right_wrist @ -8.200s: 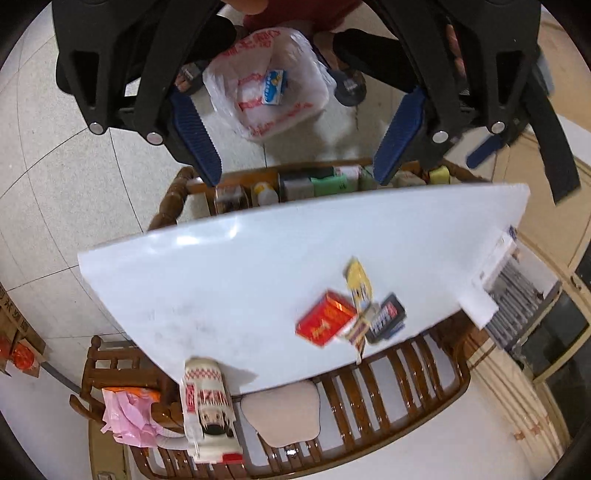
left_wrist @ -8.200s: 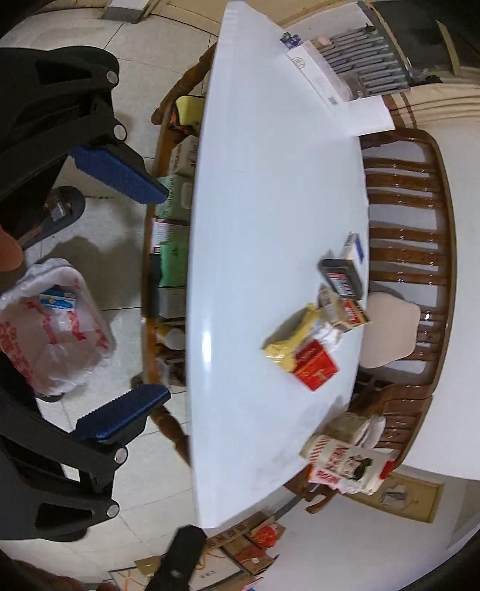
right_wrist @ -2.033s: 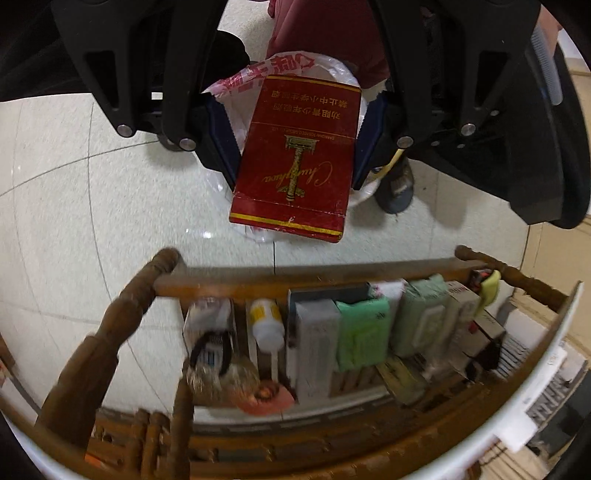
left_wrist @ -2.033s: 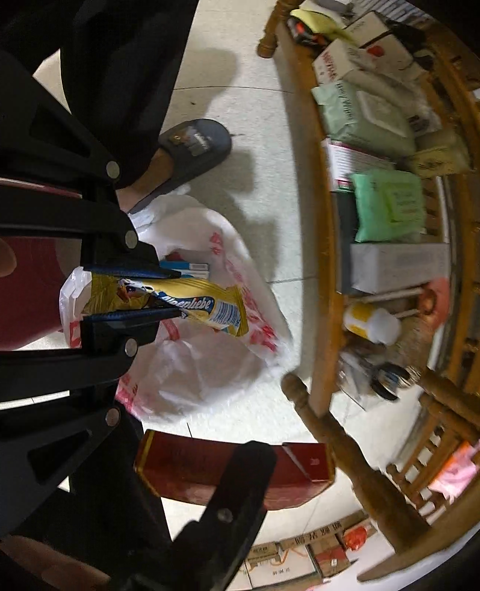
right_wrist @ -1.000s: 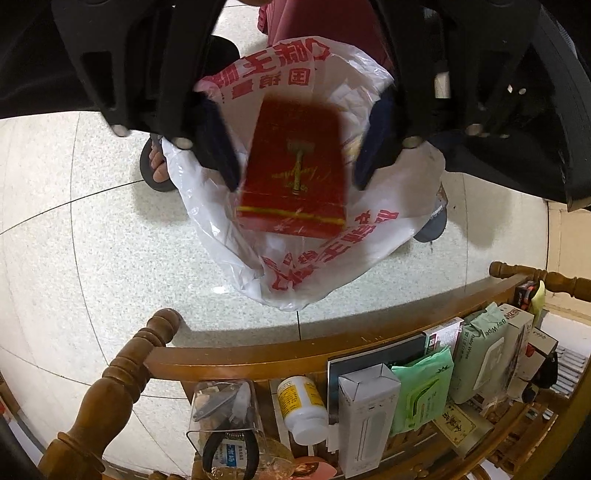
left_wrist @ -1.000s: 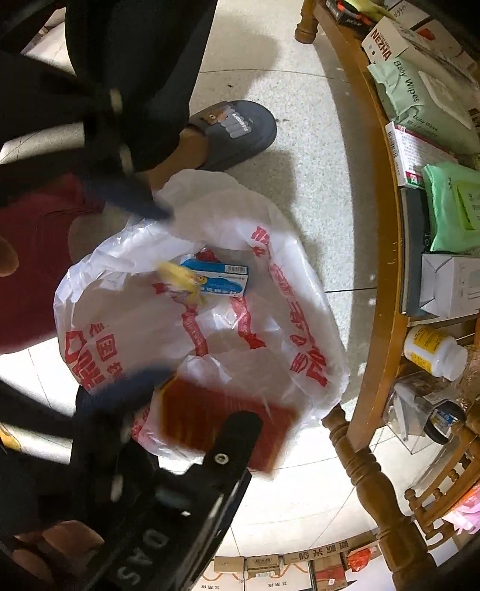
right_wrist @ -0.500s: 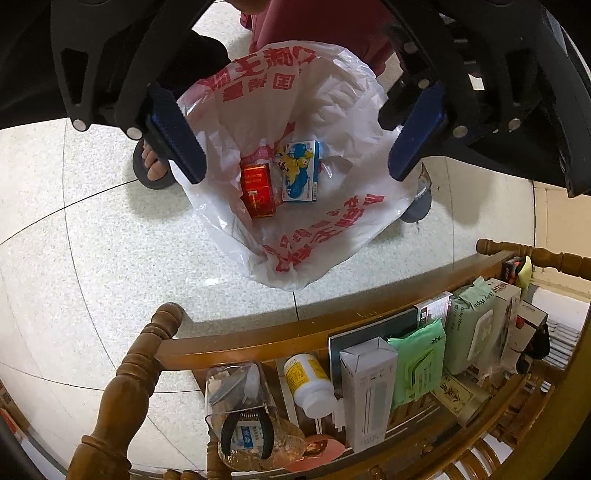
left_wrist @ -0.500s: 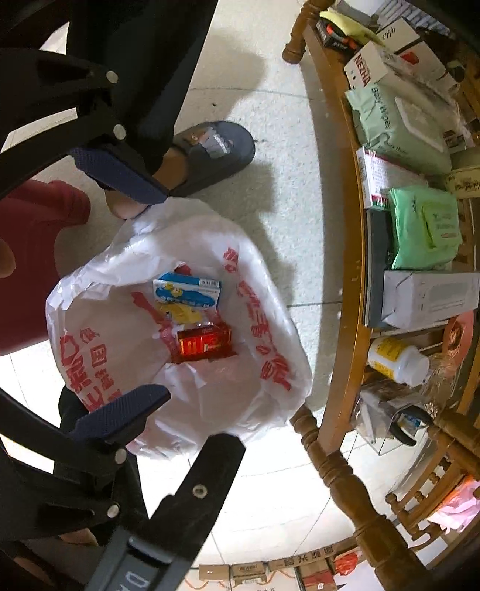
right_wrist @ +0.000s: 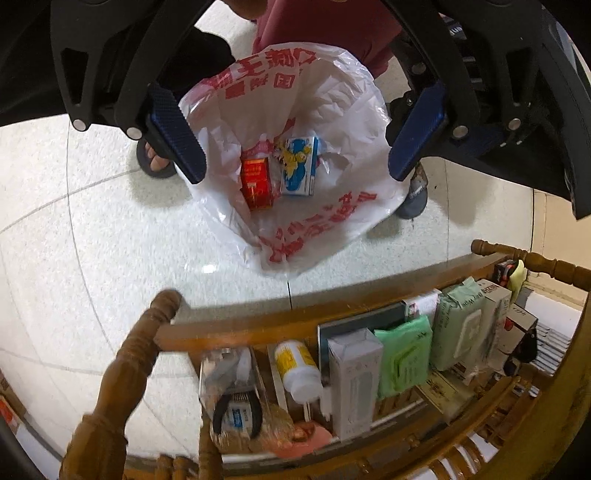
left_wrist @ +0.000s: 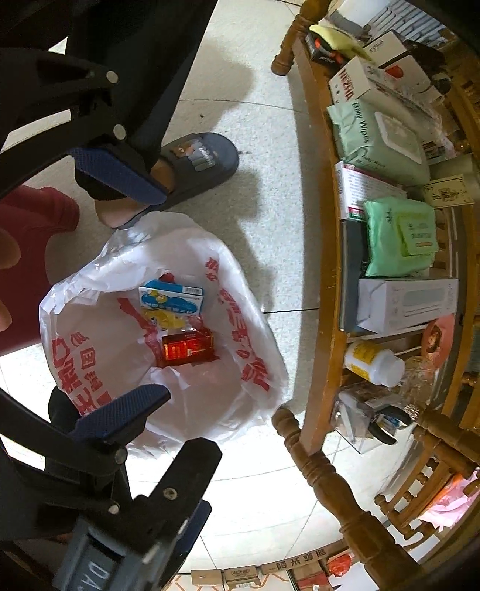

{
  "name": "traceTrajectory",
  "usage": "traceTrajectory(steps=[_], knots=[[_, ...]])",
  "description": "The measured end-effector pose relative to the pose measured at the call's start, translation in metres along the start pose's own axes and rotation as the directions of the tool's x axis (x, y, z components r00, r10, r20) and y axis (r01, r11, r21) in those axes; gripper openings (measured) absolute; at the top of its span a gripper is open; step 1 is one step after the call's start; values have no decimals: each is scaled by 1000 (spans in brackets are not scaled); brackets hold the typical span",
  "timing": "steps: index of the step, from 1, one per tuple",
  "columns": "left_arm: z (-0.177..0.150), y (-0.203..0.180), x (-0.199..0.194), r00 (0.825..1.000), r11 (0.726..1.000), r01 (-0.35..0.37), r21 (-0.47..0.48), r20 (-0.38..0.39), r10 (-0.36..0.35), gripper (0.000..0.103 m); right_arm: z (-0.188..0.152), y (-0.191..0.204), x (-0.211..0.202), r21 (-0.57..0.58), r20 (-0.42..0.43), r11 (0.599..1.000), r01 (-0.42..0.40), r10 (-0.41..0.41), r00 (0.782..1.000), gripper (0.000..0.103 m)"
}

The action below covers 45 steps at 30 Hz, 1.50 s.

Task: Collect trash
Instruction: 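Raise both open tools from the bag back toward the table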

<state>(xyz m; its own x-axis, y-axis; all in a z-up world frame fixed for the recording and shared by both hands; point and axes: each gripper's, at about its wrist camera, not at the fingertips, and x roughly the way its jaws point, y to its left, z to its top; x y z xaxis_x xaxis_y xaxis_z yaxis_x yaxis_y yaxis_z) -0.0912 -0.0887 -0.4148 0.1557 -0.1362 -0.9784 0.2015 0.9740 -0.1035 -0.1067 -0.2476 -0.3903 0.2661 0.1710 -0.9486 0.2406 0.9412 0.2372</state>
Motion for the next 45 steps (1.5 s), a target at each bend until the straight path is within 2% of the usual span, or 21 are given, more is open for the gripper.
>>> traceTrajectory(steps=[10,18,20,24,29,35,38,41,43,45], knots=[[10,-3,-46,993,1000,4,11,121,-6,95,3,-9,-33,51,80,999,14,-18,997,96],[13,-4,-86,976,998,-44,45,217,33,95,-3,1,-95,2,203,1000,12,-12,979,96],[13,-4,-95,970,997,-61,53,239,47,95,-4,3,-111,-1,219,1000,-10,10,976,96],[14,0,-115,964,996,-51,70,263,31,95,0,10,-156,-15,286,999,-34,37,957,96],[18,2,-155,943,995,-48,84,333,18,95,12,23,-215,-68,373,997,-29,52,926,96],[30,4,-205,905,993,-60,103,424,11,95,28,41,-278,-134,460,991,-5,67,886,96],[39,10,-226,890,995,-32,92,456,-14,95,38,49,-300,-160,487,987,11,69,871,96],[46,14,-246,866,996,-33,85,501,-14,95,46,58,-311,-174,493,984,23,67,867,96],[51,17,-256,857,996,-26,81,515,-20,95,50,62,-316,-182,492,983,16,76,867,96],[57,19,-266,841,996,-48,75,541,-1,95,55,67,-320,-185,495,982,30,66,866,96]])
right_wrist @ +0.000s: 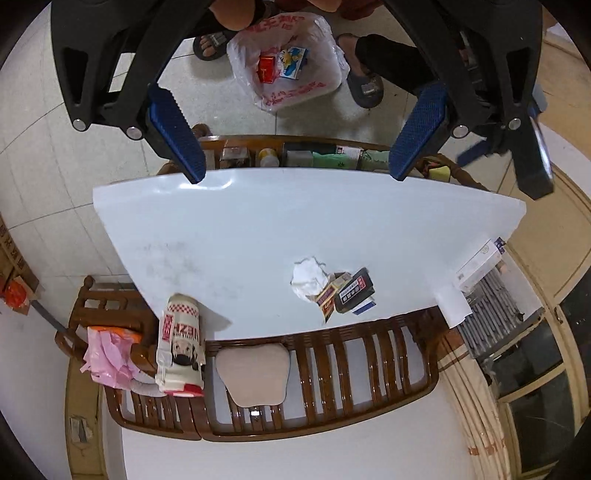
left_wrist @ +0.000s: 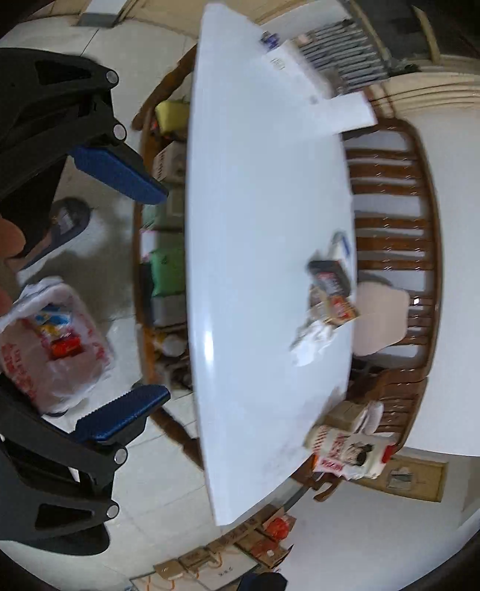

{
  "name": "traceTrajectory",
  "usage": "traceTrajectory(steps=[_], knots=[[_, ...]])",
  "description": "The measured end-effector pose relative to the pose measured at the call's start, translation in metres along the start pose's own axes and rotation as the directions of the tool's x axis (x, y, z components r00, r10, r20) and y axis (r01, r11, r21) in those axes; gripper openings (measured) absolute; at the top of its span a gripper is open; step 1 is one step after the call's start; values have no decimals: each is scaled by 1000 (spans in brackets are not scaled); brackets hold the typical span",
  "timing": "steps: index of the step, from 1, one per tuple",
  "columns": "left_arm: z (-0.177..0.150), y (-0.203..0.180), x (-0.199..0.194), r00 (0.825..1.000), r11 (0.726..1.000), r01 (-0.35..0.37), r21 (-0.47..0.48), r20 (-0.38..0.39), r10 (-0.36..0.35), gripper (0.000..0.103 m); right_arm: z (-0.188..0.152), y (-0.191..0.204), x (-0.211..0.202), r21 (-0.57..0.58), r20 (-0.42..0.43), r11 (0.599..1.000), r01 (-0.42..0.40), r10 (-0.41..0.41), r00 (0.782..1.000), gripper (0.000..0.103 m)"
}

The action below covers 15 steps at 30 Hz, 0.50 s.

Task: Collect trash
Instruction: 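Raise both open tools from the bag back toward the table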

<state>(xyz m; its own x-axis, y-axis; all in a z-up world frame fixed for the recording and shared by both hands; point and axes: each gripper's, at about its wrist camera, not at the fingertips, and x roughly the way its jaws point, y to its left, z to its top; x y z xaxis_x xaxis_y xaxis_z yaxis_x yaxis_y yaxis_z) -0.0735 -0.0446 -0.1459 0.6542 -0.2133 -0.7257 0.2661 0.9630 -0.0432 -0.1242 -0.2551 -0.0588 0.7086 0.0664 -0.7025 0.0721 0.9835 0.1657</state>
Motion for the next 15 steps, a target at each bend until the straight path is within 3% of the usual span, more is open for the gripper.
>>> traceTrajectory(steps=[9,15], knots=[[44,20,-7,998,1000,-19,3,54,19,95,41,20,-6,-67,36,998,9,-7,999,96],[72,29,-1,997,1000,-13,23,75,12,95,62,27,12,-131,0,991,-7,7,1000,96]])
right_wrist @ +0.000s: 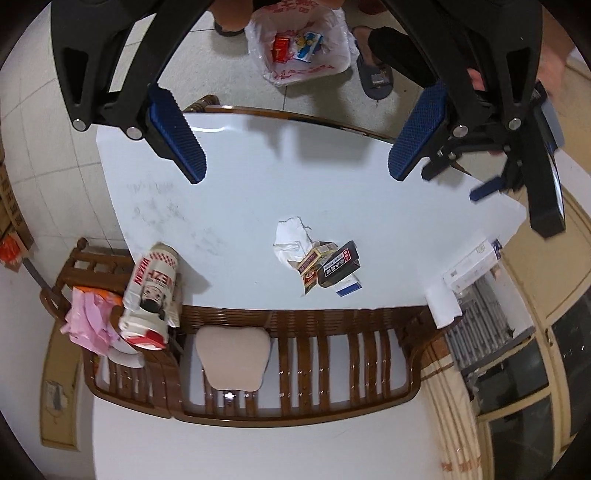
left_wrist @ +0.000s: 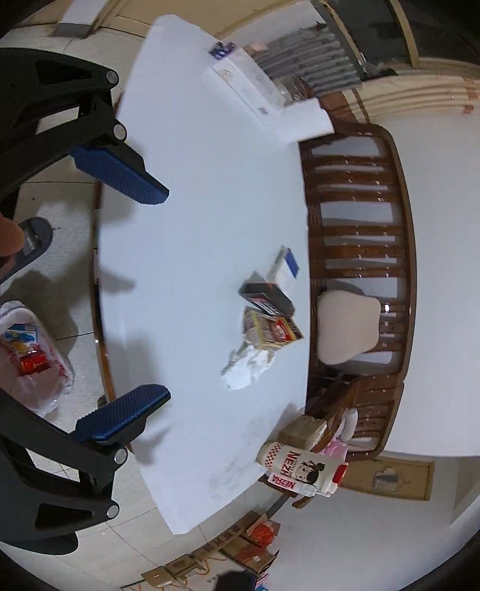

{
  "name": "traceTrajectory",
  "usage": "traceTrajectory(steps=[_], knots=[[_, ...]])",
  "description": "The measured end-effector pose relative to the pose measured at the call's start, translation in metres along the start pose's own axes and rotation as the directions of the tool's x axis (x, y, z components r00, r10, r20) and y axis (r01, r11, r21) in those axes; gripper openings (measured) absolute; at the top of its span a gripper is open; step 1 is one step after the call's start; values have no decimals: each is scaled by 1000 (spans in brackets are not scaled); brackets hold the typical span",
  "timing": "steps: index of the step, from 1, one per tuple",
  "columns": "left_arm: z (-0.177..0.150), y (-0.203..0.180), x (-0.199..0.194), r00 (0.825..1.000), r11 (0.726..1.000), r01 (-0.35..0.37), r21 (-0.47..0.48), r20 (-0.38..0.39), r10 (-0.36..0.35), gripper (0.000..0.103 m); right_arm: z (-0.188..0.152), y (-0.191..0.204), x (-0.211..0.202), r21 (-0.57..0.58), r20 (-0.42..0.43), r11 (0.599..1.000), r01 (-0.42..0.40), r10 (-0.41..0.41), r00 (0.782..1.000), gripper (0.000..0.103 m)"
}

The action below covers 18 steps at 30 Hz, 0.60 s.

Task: Collect trash
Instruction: 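Raise both open tools from the bag back toward the table, then close the left tool on the black box while the right tool reaches the white tissue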

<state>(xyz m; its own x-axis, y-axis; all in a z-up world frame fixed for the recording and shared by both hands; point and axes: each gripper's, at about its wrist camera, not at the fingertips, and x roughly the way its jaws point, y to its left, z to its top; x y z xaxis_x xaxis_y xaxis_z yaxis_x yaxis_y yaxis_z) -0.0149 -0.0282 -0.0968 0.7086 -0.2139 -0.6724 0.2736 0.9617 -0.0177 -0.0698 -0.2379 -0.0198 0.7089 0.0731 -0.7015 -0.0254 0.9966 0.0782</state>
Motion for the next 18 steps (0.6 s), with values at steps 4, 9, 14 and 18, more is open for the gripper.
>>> traceTrajectory(steps=[4,9,14,18], knots=[[19,6,15,1000,1000,26,7,10,-26,95,12,0,17,-43,-31,999,-9,8,999,96],[41,14,44,999,998,54,32,1,-54,95,24,-3,47,-86,-61,996,-27,22,998,96],[61,22,81,996,995,85,59,-20,-84,95,36,-5,78,-125,-71,992,-33,24,997,96],[73,26,106,991,989,129,76,-37,-126,95,46,-6,113,-171,-89,985,-34,19,996,96]])
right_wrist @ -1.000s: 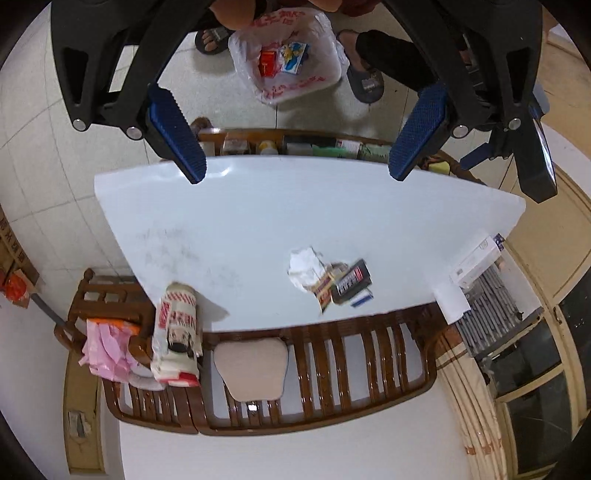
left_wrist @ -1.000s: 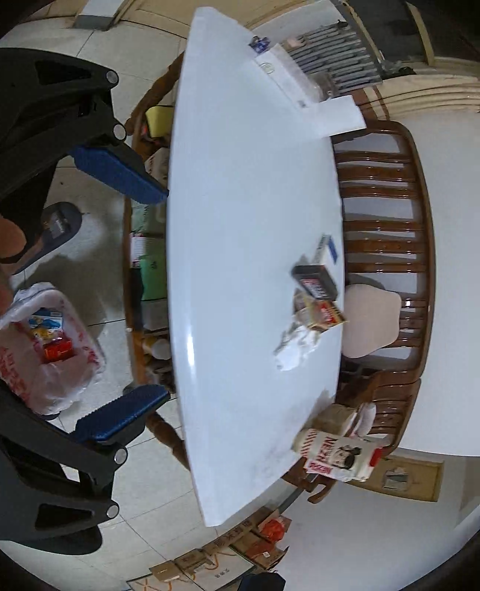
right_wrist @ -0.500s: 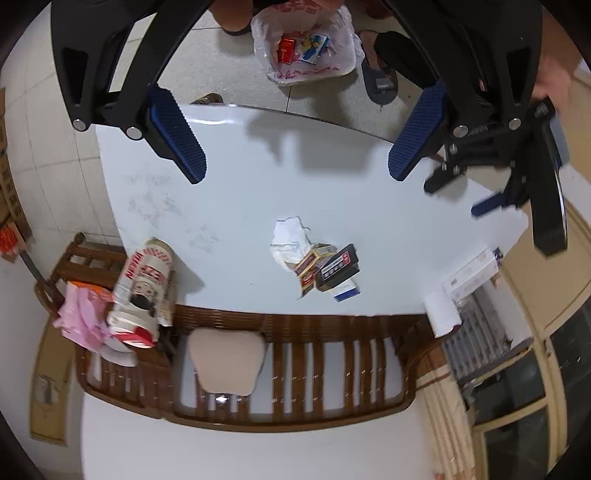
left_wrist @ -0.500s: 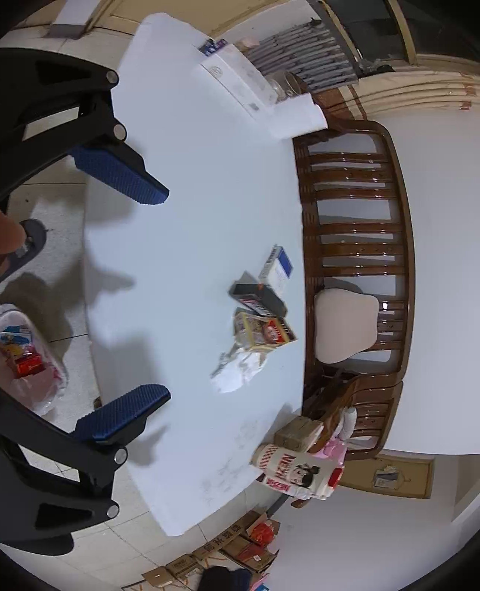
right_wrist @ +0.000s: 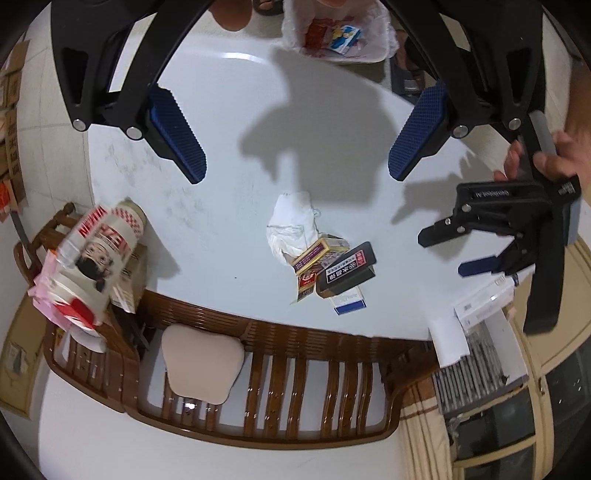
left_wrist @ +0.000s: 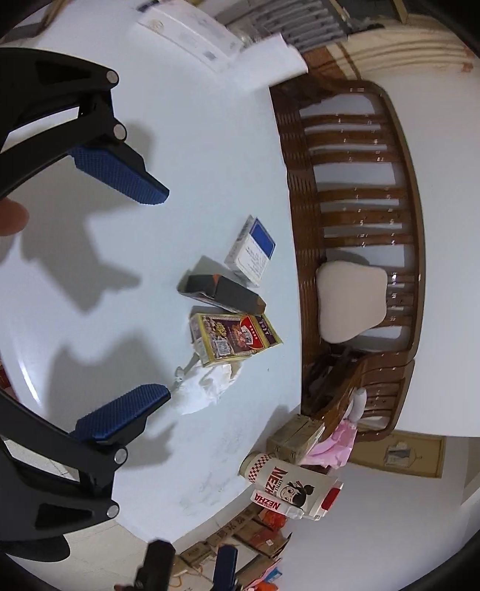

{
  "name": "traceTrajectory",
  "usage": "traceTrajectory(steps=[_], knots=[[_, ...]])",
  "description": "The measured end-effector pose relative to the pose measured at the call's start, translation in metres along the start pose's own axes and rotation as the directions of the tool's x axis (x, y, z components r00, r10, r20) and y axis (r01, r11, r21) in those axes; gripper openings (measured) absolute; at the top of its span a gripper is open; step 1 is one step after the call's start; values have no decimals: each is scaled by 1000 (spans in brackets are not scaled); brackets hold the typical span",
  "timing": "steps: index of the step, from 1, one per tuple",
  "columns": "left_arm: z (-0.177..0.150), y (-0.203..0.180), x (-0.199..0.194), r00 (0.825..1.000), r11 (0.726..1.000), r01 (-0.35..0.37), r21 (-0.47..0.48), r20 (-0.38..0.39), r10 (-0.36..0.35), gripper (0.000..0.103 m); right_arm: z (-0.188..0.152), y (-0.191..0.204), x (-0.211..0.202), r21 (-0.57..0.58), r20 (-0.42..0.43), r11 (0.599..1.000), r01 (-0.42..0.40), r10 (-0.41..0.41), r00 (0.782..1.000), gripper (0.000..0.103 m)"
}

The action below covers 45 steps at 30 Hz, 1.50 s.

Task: Collect trash
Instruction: 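Close the left tool on the black box while the right tool reaches the white tissue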

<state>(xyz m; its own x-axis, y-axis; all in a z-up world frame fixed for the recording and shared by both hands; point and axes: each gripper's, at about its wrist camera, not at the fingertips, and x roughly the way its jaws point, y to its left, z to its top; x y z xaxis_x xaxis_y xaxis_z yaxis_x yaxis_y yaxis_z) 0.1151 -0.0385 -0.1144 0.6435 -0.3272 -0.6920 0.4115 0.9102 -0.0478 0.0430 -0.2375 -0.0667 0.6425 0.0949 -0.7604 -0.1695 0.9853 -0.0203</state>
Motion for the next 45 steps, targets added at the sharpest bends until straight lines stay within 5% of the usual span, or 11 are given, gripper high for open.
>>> traceTrajectory(steps=[14,41,45], knots=[[32,9,86,995,993,88,78,-52,-84,95,28,-4,108,-138,-100,989,-58,45,994,96],[41,15,143,979,979,186,87,-103,-177,55,40,-14,202,-138,-192,985,-104,76,978,96],[40,13,144,981,979,177,102,-99,-167,45,42,-16,205,-127,-186,985,-120,95,978,87]])
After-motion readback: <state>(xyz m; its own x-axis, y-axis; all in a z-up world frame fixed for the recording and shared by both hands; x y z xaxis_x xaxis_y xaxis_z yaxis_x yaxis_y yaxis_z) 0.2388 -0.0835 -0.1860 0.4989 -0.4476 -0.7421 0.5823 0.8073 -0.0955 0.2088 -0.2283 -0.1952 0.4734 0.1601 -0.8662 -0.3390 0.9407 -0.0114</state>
